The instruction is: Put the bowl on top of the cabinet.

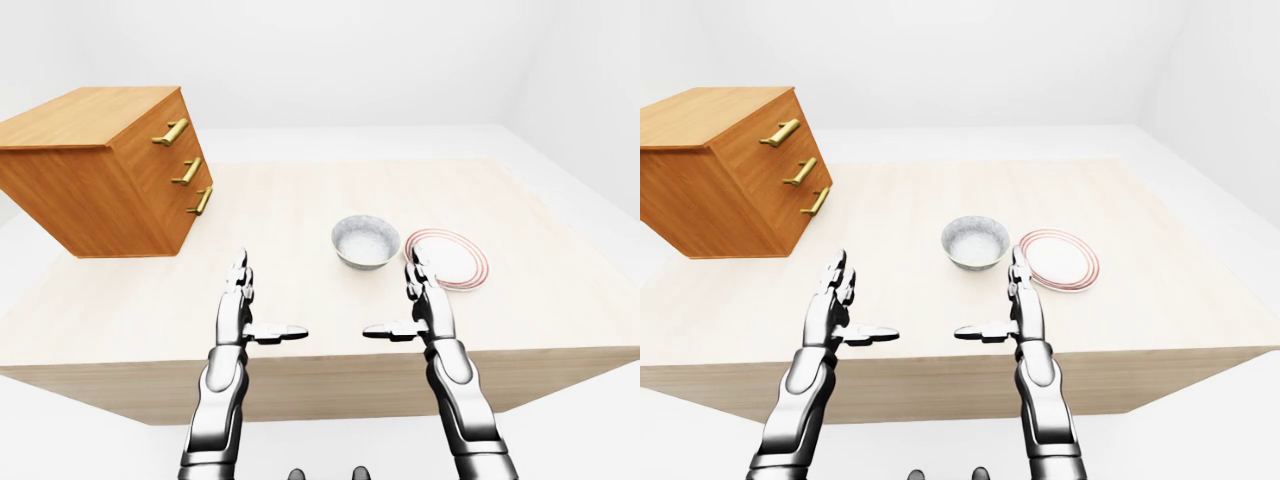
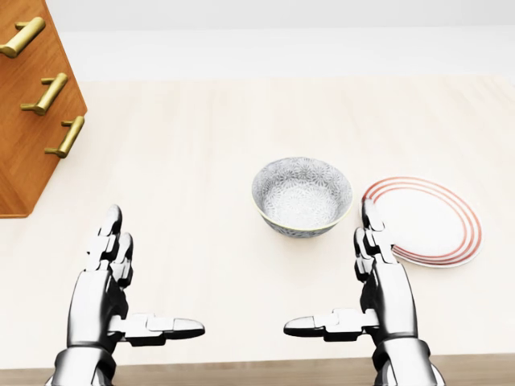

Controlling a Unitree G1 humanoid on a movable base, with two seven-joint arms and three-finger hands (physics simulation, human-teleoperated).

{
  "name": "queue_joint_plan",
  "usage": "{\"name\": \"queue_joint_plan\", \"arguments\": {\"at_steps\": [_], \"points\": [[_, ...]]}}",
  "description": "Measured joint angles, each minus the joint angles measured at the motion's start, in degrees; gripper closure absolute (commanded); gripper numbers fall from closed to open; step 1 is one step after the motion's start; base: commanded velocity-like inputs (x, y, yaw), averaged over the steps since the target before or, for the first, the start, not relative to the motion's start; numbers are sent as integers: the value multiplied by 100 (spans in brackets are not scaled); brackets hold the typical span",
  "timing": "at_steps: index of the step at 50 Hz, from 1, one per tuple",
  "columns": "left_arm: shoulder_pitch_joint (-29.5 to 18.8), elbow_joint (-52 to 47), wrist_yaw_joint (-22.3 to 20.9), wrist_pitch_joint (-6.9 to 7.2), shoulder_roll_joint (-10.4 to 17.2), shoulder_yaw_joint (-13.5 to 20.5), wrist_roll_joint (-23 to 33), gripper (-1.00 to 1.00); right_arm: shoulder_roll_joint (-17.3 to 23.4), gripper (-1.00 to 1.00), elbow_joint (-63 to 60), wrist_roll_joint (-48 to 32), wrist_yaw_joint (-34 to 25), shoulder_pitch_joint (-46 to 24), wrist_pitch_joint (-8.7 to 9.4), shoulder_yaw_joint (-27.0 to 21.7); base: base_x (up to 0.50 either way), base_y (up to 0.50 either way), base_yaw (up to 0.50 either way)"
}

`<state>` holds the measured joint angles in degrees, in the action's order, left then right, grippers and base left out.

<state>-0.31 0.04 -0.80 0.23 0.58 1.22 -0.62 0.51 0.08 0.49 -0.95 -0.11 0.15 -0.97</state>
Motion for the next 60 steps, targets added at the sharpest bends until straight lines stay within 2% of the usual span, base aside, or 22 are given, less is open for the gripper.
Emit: {"name": "queue_joint_plan", "arguments": {"at_steps": [14, 17, 20, 26, 28, 35, 42, 51, 60], "points": [[-43, -48, -79, 63, 87, 186, -96, -100, 66, -100, -48, 83, -130, -9, 59, -143, 0, 0, 0], [-42, -167, -80, 136, 112, 239, -121, -100, 85, -100, -126, 78, -55, -23, 107, -211, 0, 0, 0], [-54, -373, -52, 212, 160, 341, -124, -100, 149, -100, -645, 117, 3, -52, 485, -328, 0, 0, 0], [-104, -927, -25, 430, 281, 687, -335, -100, 294, -100, -1694, 167, 25, -88, 485, -736, 0, 0, 0], [-127, -1071, 7, 465, 314, 817, -427, -100, 342, -100, -1973, 233, 27, -96, 485, -936, 0, 0, 0], [-223, -1198, 280, 321, 402, 1169, -693, -100, 481, -100, -2602, 491, 18, -61, 485, -1545, 0, 0, 0], [-296, -1281, 584, 225, 497, 1434, -934, -100, 547, -100, -2921, 672, 1, 6, 485, -1906, 0, 0, 0], [-342, -1416, 1003, 73, 619, 1725, -1206, -100, 569, -100, -3193, 818, -28, 93, 485, -2168, 0, 0, 0], [-362, -1425, 1241, -64, 688, 1849, -1334, -100, 580, -100, -3271, 895, -53, 128, 485, -2288, 0, 0, 0]]}}
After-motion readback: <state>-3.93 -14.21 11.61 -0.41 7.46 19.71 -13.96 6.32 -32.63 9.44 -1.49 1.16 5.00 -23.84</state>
